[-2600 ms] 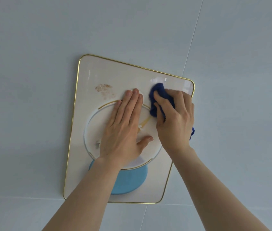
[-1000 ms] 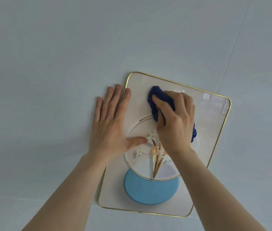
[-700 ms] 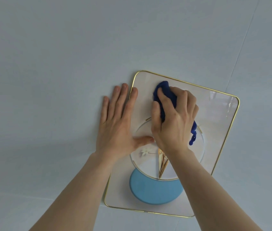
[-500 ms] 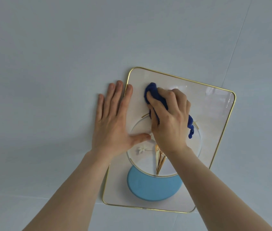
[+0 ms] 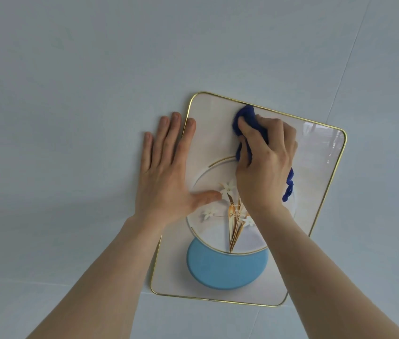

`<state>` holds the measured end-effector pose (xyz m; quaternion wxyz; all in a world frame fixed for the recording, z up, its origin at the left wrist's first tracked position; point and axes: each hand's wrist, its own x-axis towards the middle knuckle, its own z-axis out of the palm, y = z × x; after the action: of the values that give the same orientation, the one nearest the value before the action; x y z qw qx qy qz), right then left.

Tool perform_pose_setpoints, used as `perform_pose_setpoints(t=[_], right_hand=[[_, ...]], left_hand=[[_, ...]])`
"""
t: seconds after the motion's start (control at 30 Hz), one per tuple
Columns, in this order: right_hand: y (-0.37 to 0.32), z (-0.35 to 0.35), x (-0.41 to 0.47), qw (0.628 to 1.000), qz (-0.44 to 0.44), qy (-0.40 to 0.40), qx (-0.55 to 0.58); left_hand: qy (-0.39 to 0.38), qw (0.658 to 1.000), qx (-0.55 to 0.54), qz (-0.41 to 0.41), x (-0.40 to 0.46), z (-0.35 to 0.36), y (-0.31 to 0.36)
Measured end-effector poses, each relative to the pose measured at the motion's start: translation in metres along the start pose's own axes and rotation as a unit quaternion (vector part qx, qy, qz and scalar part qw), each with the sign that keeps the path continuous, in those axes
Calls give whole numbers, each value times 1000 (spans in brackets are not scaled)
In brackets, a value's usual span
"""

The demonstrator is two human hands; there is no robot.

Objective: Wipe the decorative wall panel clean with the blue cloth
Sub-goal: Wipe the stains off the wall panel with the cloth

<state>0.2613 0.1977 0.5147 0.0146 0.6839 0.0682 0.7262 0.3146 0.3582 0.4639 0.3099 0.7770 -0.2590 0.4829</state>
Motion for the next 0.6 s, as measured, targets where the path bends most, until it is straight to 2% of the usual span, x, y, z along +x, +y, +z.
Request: perform_pose_setpoints(t=[0.2,0.47,0.53,0.6], right_hand=[[11,-14,-7,996,-69,-56,-22],[10,-52,-81,983,-63,-168,-21],[11,-53,-71,985,-55,-164,-12],[12,-50,-50,992,-26,-124,-2]], left_hand=[[-8,1000,-2,-4,1,-2,1],[-20,999,-21,-19,0,-5,4],[-24,999,-18,-18,1,-6,4],[-24,999,-14,-17,1,-6,3]])
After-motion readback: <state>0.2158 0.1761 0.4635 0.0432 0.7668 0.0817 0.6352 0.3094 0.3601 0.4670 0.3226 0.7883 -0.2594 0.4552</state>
